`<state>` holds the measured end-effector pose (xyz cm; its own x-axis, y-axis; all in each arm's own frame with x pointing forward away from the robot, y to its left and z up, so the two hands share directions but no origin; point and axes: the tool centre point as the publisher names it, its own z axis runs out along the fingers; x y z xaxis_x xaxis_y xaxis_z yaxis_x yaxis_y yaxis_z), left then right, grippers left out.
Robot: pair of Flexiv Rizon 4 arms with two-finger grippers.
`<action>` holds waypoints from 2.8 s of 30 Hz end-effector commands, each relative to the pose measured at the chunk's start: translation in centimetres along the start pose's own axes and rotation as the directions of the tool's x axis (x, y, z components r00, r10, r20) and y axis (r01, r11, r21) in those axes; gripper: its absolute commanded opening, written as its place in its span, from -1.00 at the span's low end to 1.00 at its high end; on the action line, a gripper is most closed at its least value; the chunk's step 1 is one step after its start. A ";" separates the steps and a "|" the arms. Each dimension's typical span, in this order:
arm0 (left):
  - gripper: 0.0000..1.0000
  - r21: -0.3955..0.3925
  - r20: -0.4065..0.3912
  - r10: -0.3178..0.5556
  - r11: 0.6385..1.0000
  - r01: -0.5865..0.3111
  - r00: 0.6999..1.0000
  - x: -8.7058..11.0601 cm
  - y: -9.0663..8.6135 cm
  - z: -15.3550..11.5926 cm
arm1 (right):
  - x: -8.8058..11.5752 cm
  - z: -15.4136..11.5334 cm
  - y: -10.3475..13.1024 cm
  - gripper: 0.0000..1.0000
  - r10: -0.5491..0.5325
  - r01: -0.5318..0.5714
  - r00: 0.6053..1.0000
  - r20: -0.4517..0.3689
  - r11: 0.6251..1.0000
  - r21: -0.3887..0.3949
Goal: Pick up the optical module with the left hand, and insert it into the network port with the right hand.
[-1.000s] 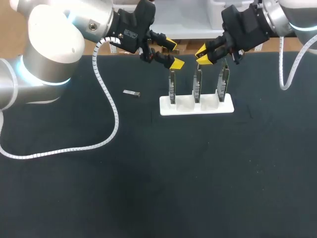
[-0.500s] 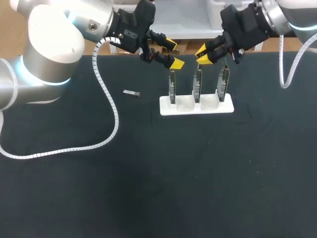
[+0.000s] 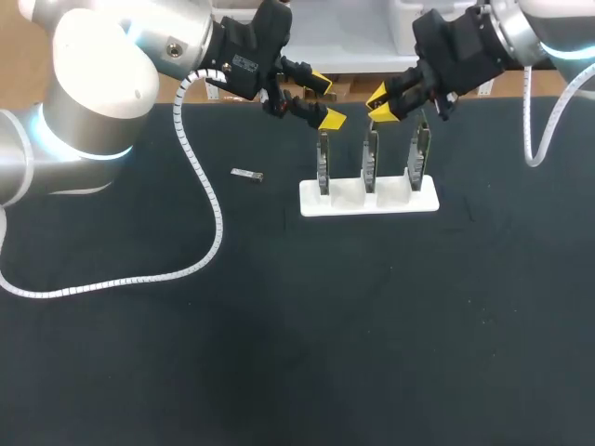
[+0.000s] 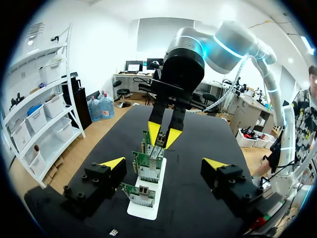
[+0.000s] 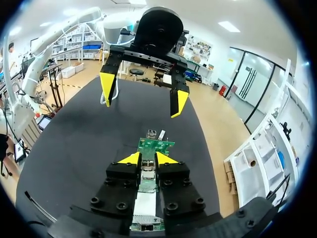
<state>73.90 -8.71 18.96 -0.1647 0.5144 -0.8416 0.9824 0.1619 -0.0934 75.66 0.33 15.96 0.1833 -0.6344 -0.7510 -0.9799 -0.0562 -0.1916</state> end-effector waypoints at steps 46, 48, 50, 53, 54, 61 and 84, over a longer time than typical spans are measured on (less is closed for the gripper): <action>1.00 -0.003 -0.006 -0.003 1.000 0.003 1.000 -0.1 -0.1 0.0 | -0.1 0.3 -0.2 -1.00 -0.065 0.064 0.997 -0.050 0.998 -0.011; 1.00 -0.003 -0.006 -0.003 1.000 0.003 1.000 -0.1 -0.1 0.0 | -0.2 0.3 -0.2 -1.00 -0.067 0.067 0.996 -0.052 0.998 -0.011; 1.00 -0.003 -0.006 -0.003 1.000 0.003 1.000 -0.1 -0.1 0.0 | -0.2 0.2 -0.3 -1.00 -0.068 0.067 0.996 -0.055 0.998 -0.009; 1.00 -0.003 -0.006 -0.003 1.000 0.003 1.000 -0.1 -0.1 0.0 | -0.2 0.1 -0.3 -1.00 -0.071 0.071 0.996 -0.056 0.997 -0.008; 1.00 -0.003 -0.006 -0.003 1.000 0.003 1.000 -0.1 -0.1 0.0 | -0.3 0.1 -0.3 -1.00 -0.072 0.071 0.996 -0.057 0.997 -0.007; 1.00 -0.003 -0.006 -0.003 1.000 0.003 1.000 -0.1 -0.1 0.0 | -0.2 -0.1 -0.2 -1.00 -0.073 0.073 0.996 -0.054 0.997 -0.008; 1.00 -0.003 -0.006 -0.003 1.000 0.003 1.000 -0.1 -0.1 0.0 | -2.2 -1.4 -1.3 1.00 0.018 -0.018 0.999 0.049 1.000 0.000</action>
<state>73.90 -8.71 18.96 -0.1647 0.5144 -0.8416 0.9824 0.1618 -0.0934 75.95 1.23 18.13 0.1757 -0.6137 -0.7698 -0.9806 -0.0404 -0.1916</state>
